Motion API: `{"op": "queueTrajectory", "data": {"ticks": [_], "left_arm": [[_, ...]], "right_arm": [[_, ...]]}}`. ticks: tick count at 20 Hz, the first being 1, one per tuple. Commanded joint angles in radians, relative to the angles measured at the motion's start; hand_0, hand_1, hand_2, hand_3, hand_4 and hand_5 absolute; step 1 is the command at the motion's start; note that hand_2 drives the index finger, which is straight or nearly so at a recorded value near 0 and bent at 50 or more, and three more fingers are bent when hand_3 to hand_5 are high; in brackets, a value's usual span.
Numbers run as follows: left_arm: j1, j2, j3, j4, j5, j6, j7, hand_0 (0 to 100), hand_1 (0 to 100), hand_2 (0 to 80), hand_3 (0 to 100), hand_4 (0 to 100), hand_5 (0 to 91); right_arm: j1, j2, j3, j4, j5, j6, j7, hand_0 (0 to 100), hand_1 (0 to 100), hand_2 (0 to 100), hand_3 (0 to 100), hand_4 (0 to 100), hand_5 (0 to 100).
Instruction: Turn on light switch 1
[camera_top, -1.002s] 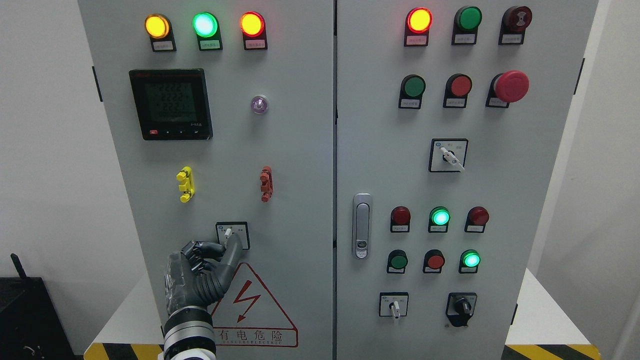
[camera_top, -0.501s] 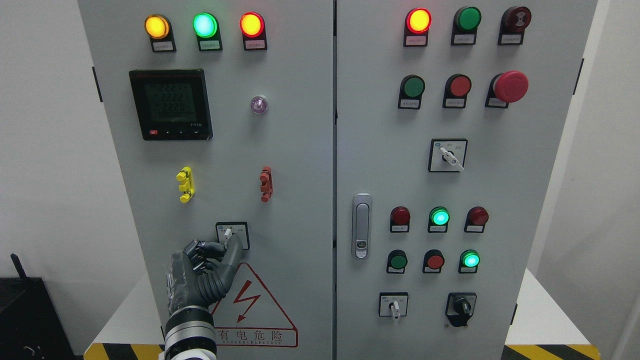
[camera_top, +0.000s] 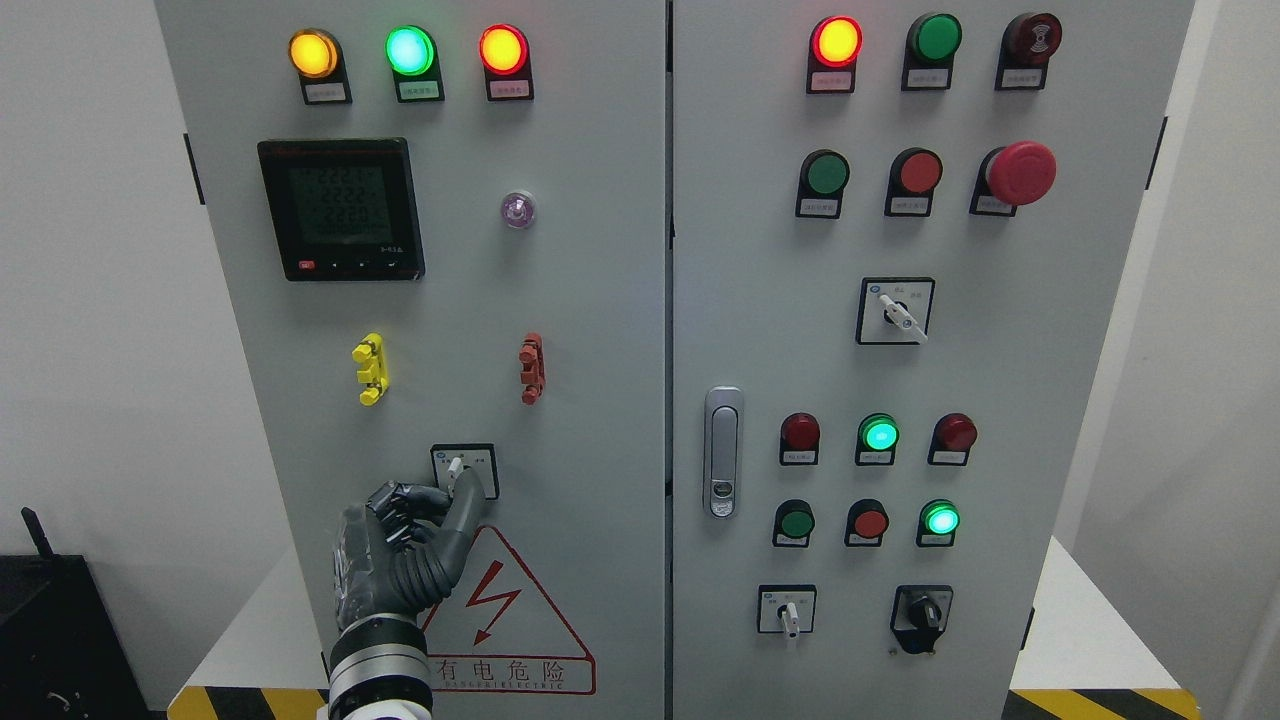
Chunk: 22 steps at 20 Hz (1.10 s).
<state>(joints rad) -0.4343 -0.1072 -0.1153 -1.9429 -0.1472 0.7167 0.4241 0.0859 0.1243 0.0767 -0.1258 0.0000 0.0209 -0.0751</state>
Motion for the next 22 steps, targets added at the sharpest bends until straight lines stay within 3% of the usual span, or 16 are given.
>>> {"op": "queueTrajectory", "data": {"ticks": [1, 9, 22], "left_arm": [[0.000, 0.003, 0.000, 0.001, 0.000, 0.001, -0.004, 53, 62, 63.8, 81, 89, 82.5], [0.000, 0.003, 0.000, 0.002, 0.000, 0.001, -0.015, 55, 61, 64.1, 81, 90, 82.7], [0.000, 0.003, 0.000, 0.001, 0.000, 0.001, -0.015, 68, 62, 64.2, 82, 91, 83.3]], "right_arm": [[0.000, 0.000, 0.000, 0.000, -0.025, 0.001, 0.000, 0, 0, 0, 0, 0, 0], [0.000, 0.000, 0.000, 0.000, -0.025, 0.001, 0.000, 0, 0, 0, 0, 0, 0], [0.000, 0.000, 0.000, 0.000, -0.025, 0.001, 0.000, 0, 0, 0, 0, 0, 0]]}}
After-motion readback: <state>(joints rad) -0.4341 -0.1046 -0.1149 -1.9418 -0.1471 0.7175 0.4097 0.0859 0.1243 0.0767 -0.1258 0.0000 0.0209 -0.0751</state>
